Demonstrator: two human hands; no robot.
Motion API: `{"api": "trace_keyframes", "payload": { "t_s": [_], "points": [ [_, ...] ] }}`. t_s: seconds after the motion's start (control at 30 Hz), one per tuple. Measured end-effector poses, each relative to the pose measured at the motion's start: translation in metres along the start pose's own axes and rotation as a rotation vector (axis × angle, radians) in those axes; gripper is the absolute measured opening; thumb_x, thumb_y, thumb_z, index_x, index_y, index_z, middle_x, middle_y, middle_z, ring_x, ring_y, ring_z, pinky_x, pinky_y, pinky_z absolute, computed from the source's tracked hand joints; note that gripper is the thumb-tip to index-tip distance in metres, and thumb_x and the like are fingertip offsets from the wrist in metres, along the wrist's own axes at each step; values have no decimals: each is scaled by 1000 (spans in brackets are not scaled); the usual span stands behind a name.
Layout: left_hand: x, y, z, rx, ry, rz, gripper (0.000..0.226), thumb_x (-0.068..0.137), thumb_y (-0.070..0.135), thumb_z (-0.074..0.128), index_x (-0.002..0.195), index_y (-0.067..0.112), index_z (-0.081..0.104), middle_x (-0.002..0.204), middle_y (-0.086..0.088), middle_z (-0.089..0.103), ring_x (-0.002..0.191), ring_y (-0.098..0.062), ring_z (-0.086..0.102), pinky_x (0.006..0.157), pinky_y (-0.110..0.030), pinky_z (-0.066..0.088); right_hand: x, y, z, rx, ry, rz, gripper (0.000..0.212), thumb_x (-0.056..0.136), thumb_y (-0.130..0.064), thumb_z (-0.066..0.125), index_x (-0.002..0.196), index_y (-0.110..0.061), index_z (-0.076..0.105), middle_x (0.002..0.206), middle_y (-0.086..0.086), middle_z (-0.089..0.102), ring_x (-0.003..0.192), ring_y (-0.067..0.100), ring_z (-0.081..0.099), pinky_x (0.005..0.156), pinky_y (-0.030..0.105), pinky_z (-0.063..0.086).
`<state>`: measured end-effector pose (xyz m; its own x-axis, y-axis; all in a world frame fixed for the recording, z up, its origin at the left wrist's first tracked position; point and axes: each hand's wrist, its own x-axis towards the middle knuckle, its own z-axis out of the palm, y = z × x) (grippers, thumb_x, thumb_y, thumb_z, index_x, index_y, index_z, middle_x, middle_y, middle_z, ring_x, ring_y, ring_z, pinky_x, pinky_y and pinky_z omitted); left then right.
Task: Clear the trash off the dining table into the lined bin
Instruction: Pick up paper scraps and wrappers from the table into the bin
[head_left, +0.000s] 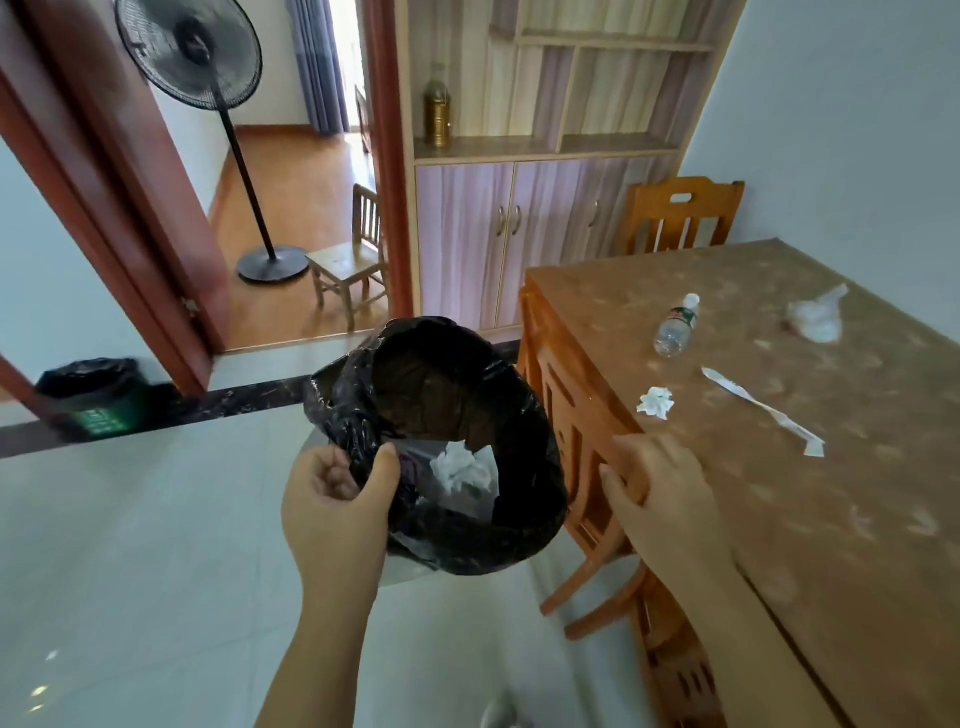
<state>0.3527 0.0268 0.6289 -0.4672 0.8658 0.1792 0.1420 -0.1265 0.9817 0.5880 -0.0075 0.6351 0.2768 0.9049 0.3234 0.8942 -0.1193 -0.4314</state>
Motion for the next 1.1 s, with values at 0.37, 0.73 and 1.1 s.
{"api": "trace_keyframes", "payload": {
  "t_s": [0.37, 0.73, 1.1],
  "points": [
    [155, -34, 81, 163, 48, -43, 39, 62, 45, 65, 59, 18, 37, 56, 1, 35, 53, -19, 34, 53, -37, 31, 169, -9, 93, 152, -28, 36, 28, 87, -24, 52, 104, -3, 61, 103, 16, 63, 95, 29, 58, 84, 29, 41],
    [291, -30, 212, 177, -34, 69, 32, 61, 51, 62, 53, 30, 39, 55, 0, 36, 55, -22, 36, 56, -44, 37, 301, 40, 132, 45, 45, 141, 24, 84, -20, 60, 106, -12, 61, 109, 12, 61, 100, 29, 54, 80, 26, 34],
    [411, -23, 386, 44, -436, 203, 29, 68, 43, 63, 59, 24, 43, 59, 0, 48, 55, -17, 46, 51, -22, 38, 383, 84, 156, -19, 206, 589, 27, 78, -10, 64, 103, -1, 60, 105, 22, 59, 99, 40, 53, 84, 45, 46]
  ]
}}
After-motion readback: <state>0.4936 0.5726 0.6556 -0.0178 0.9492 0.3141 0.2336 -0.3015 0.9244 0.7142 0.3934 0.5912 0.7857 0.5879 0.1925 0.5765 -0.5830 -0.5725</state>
